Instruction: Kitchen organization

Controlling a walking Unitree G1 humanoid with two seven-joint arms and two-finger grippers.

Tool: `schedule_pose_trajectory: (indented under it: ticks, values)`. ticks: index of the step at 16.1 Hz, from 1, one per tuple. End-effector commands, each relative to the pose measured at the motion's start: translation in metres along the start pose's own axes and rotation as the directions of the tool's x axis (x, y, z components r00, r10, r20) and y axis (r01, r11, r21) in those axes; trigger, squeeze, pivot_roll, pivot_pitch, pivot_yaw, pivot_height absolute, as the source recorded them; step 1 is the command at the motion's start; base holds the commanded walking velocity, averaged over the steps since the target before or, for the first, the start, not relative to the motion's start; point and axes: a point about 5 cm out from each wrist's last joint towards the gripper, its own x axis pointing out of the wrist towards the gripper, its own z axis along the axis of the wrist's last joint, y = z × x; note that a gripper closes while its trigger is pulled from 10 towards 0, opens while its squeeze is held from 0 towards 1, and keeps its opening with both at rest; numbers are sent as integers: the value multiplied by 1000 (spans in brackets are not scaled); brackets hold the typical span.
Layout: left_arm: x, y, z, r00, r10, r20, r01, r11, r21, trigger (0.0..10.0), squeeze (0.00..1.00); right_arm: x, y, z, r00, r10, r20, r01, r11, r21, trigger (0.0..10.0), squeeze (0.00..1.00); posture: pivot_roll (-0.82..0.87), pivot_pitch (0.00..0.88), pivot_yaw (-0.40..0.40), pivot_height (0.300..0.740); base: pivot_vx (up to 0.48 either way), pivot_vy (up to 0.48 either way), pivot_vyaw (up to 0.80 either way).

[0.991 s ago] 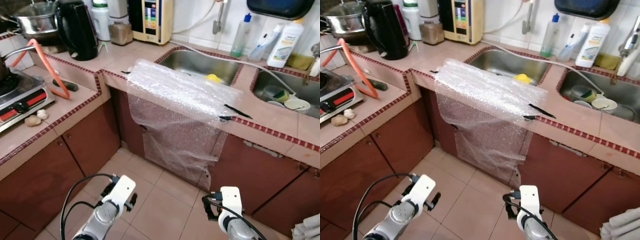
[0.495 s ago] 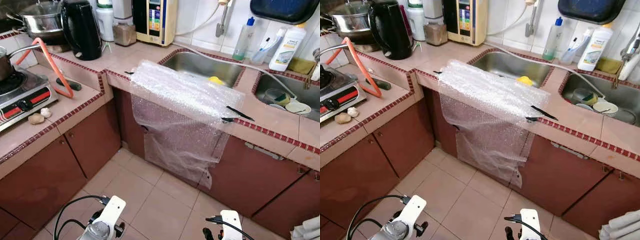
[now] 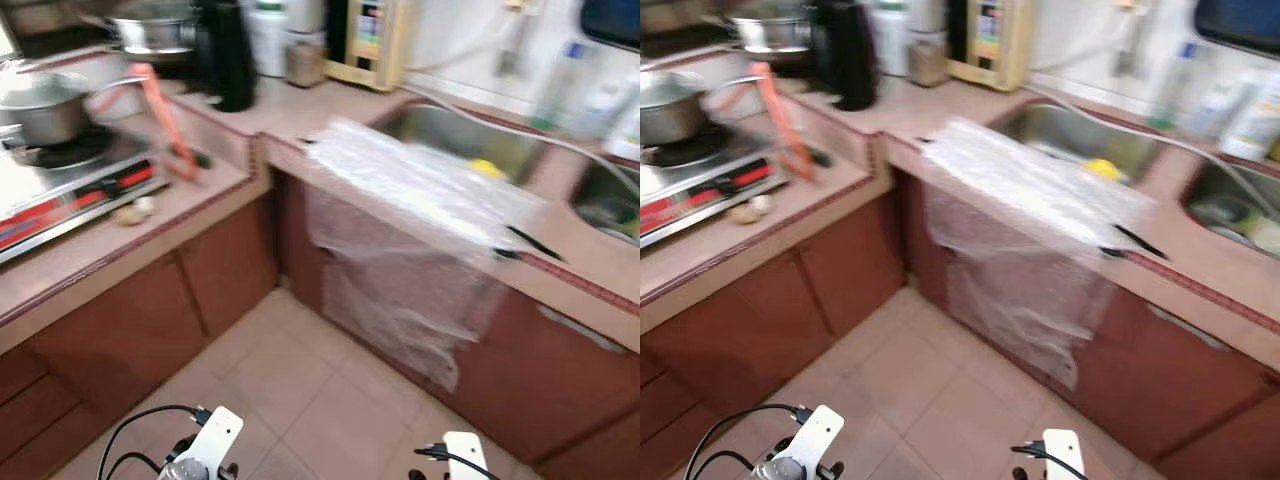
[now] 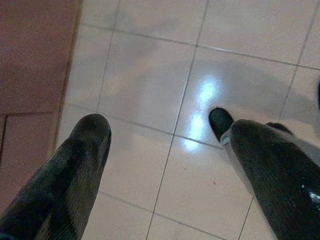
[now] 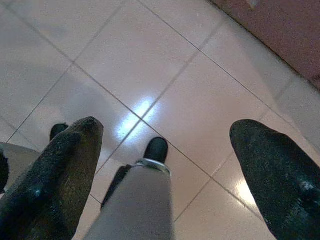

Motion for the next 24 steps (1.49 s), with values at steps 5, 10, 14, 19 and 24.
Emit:
schedule_pose_trajectory:
  ticks: [5,10,14,19,24]
  values:
    - [1,-2,2,1000,5,-7,-4,999,38,10000,0,1,2,1,1000,8,0,-8,999,-34,10000,0,48,0,-6,740,0,0,800]
    - [0,1,1,999,38,-19,-37,999,12,10000,0,0,-1,-3,1000,-7,-17,6,999,-33,10000,0,46,0,-2,740,0,0,800]
    - [1,5,4,997,74,-27,-76,989,-129,10000,0,-1,-3,-4,1000,-12,-22,11,1000,-25,10000,0,65,0,-22,740,0,0,800]
    - [-2,15,-9,993,106,-48,-113,974,-199,10000,0,1,-6,5,1000,-11,-3,11,999,-33,10000,0,87,0,-62,740,0,0,480]
    - [-3,15,-17,994,87,-63,-99,971,-218,10000,0,3,0,11,1000,5,1,-5,999,-43,10000,0,116,0,-65,740,0,0,0]
